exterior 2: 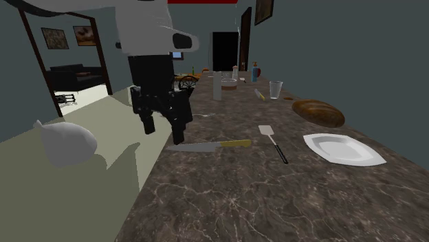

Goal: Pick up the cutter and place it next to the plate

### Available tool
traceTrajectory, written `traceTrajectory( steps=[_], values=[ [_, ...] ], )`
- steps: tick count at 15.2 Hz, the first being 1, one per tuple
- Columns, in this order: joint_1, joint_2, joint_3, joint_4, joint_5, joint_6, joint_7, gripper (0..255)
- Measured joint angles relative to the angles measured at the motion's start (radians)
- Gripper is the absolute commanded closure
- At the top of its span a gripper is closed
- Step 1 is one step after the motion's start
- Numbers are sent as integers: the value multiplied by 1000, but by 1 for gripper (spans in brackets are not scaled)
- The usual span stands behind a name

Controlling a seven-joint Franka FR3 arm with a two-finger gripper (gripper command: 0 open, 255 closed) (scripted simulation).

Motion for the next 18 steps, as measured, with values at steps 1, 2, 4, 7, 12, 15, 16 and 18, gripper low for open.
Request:
traceTrajectory(
  steps=[1,2,4,7,12,15,16,18],
  values=[
    [-9,39,9,23,2,18,44,0],
    [-14,82,22,43,6,41,93,0],
    [-26,158,43,80,7,82,189,0],
    [-42,271,64,146,1,134,329,0],
    [-62,467,72,280,-26,201,547,0],
    [-69,575,58,373,-41,221,663,0],
    [-67,606,55,403,-45,223,705,0],
    [-64,687,43,481,-53,230,784,0]
  ],
)
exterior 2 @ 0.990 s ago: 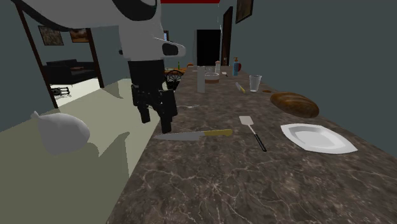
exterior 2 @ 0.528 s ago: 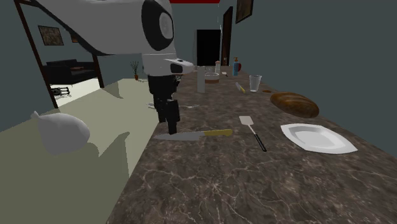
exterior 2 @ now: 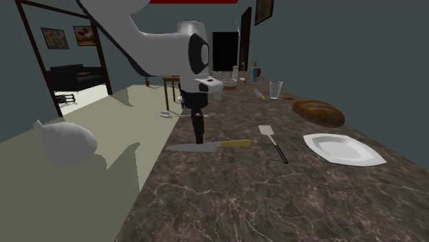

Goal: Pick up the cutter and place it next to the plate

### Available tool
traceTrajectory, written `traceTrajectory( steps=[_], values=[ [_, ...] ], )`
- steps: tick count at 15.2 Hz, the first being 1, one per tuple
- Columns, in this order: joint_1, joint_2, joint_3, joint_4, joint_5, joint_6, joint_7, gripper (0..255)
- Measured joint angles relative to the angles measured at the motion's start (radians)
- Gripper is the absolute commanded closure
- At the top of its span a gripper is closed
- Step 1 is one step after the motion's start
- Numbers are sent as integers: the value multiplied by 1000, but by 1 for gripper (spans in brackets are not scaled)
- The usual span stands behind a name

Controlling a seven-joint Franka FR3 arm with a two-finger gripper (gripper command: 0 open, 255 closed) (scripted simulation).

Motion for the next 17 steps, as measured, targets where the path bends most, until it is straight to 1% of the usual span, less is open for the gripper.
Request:
traceTrajectory(
  steps=[2,4,9,12,17],
  values=[
    [-5,80,-20,72,-4,13,63,0],
    [-3,131,-34,125,-4,14,119,0],
    [-3,177,-42,134,-7,53,142,0],
    [-3,193,-44,115,-9,87,145,0],
    [-3,195,-44,111,-10,94,145,0]
  ],
)
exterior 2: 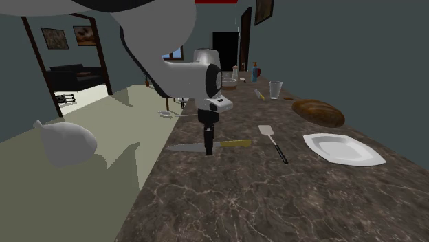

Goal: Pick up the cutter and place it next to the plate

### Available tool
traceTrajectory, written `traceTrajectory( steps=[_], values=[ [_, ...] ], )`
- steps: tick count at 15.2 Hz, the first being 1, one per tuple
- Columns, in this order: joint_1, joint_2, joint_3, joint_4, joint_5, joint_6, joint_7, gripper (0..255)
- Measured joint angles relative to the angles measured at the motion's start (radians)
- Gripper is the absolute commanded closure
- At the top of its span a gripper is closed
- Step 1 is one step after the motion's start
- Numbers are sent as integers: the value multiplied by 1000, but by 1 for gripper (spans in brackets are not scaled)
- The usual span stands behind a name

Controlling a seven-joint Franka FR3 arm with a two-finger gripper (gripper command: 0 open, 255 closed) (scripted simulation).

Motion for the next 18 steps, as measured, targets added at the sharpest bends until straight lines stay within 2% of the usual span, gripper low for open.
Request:
traceTrajectory(
  steps=[1,2,12,18],
  values=[
    [0,0,0,0,0,0,0,0],
    [0,0,0,0,0,0,0,255],
    [0,0,0,0,0,0,0,255],
    [-1,-30,2,25,5,-54,-4,255]
  ],
)
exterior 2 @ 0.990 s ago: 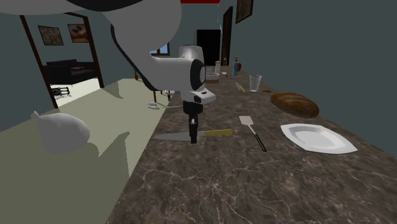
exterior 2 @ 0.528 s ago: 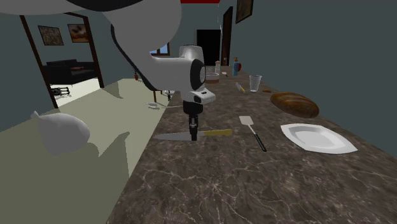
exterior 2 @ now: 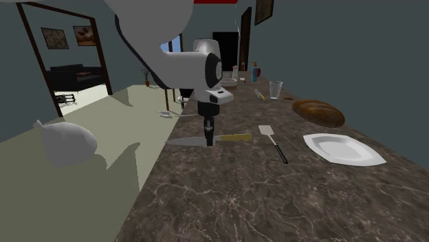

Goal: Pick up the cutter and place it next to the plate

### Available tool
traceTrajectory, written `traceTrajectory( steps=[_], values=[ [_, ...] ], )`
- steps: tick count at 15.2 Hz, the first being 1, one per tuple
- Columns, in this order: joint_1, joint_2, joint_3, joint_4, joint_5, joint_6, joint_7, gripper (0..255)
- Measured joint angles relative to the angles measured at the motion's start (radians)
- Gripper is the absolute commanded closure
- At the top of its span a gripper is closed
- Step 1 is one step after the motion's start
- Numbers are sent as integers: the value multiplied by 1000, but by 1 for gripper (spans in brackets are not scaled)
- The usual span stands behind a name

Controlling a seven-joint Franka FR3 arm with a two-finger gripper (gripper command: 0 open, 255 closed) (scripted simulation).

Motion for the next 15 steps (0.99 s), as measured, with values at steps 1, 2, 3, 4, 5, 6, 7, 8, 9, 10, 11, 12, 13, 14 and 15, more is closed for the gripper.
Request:
traceTrajectory(
  steps=[1,2,3,4,5,6,7,8,9,10,11,12,13,14,15],
  values=[
    [0,-7,1,5,1,-12,0,255],
    [-1,-14,1,9,2,-22,-3,255],
    [-1,-18,1,17,3,-34,-3,255],
    [-1,-22,1,25,3,-47,-3,255],
    [-1,-27,2,30,4,-56,-3,255],
    [-1,-30,2,40,5,-69,-4,255],
    [-1,-33,2,50,5,-82,-5,255],
    [-1,-37,3,57,6,-94,-5,255],
    [-1,-43,3,62,7,-105,-5,255],
    [-1,-48,3,68,8,-116,-7,255],
    [-1,-54,3,74,8,-127,-7,255],
    [-2,-58,3,80,9,-138,-10,255],
    [-2,-61,3,91,10,-151,-9,255],
    [-2,-66,4,97,10,-162,-10,255],
    [-2,-68,4,110,11,-177,-10,255]
  ],
)
